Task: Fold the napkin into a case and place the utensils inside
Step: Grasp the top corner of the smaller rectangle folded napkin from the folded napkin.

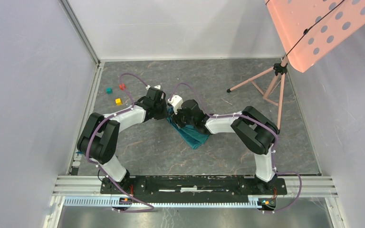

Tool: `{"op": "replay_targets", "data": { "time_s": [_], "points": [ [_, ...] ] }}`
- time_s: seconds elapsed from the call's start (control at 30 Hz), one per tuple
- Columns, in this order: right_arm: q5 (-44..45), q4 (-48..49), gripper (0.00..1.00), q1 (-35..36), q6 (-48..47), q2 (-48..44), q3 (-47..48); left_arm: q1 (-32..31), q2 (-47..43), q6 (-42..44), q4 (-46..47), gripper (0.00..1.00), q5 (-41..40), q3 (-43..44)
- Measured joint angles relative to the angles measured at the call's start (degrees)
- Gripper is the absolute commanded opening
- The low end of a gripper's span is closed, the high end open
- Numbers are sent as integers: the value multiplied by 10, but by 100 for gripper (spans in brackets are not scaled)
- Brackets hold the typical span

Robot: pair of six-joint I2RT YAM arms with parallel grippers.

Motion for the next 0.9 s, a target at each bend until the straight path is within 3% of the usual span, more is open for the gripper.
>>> {"op": "replay_targets", "data": {
  "time_s": [0.33, 0.47, 0.57, 0.73, 0.9],
  "points": [
    [24, 1, 20, 6, -2, 25, 13, 0, -2, 0, 2, 2, 10, -6],
    [46, 2, 28, 14, -4, 29, 16, 2, -2, 0, 5, 2, 12, -9],
    [67, 3, 27, 19, -4, 29, 16, 4, -2, 0, 7, 2, 13, -13],
    [101, 5, 0, 32, -4, 30, 16, 5, -3, -10, 10, 2, 13, -17],
    [125, 3, 0, 41, 7, 36, 28, 8, -13, -28, 11, 2, 4, -22]
  ]
}}
